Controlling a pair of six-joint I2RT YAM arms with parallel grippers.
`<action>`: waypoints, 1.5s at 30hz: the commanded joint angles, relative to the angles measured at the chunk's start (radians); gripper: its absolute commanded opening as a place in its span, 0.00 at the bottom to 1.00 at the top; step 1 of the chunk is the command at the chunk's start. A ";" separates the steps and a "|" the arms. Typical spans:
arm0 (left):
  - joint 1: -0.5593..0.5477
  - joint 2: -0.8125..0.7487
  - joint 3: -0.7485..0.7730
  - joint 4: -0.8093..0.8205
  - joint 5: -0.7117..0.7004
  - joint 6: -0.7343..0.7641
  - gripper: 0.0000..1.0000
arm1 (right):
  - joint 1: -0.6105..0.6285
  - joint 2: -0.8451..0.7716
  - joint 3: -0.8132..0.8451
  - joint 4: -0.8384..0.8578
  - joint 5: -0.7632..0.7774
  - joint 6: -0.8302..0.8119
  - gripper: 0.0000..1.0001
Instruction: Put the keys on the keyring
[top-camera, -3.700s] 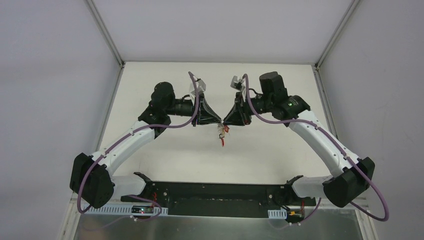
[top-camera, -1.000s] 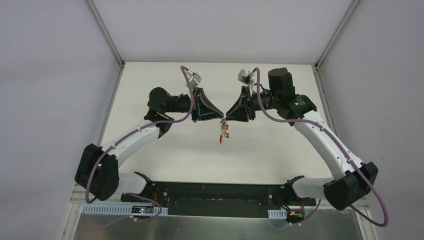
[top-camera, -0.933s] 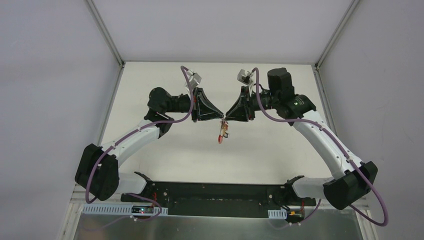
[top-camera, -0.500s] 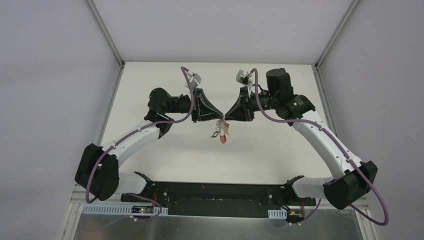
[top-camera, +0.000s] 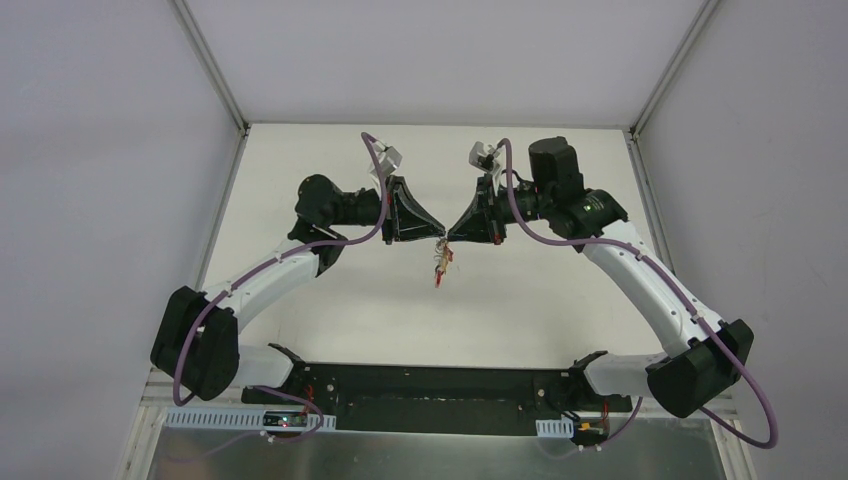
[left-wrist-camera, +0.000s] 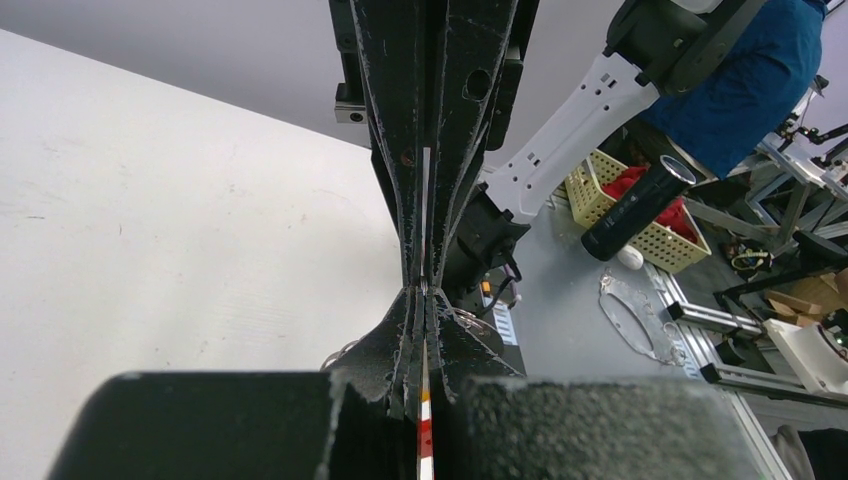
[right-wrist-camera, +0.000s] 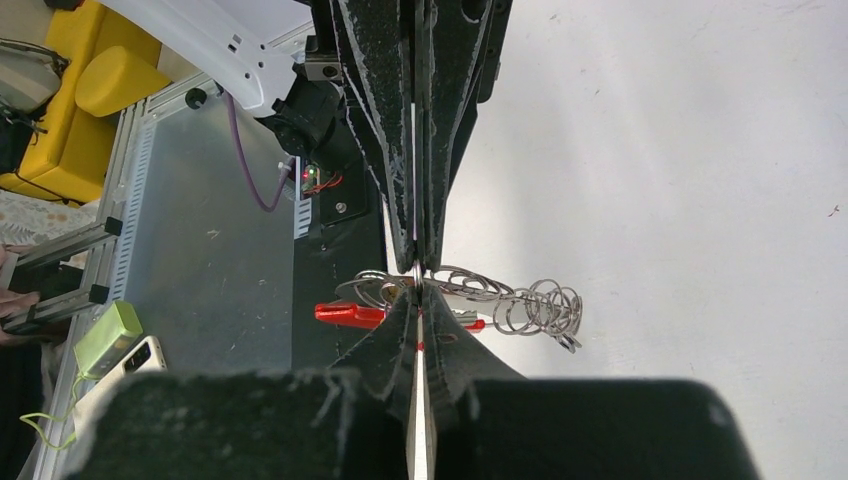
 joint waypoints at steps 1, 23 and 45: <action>-0.003 -0.001 0.012 0.074 0.013 0.008 0.00 | 0.012 -0.004 0.039 0.005 -0.006 -0.016 0.00; -0.002 -0.066 0.173 -0.658 0.009 0.583 0.32 | 0.107 0.023 0.096 -0.187 0.231 -0.111 0.00; -0.054 -0.075 0.144 -0.735 0.027 0.709 0.32 | 0.130 0.105 0.133 -0.206 0.211 -0.055 0.00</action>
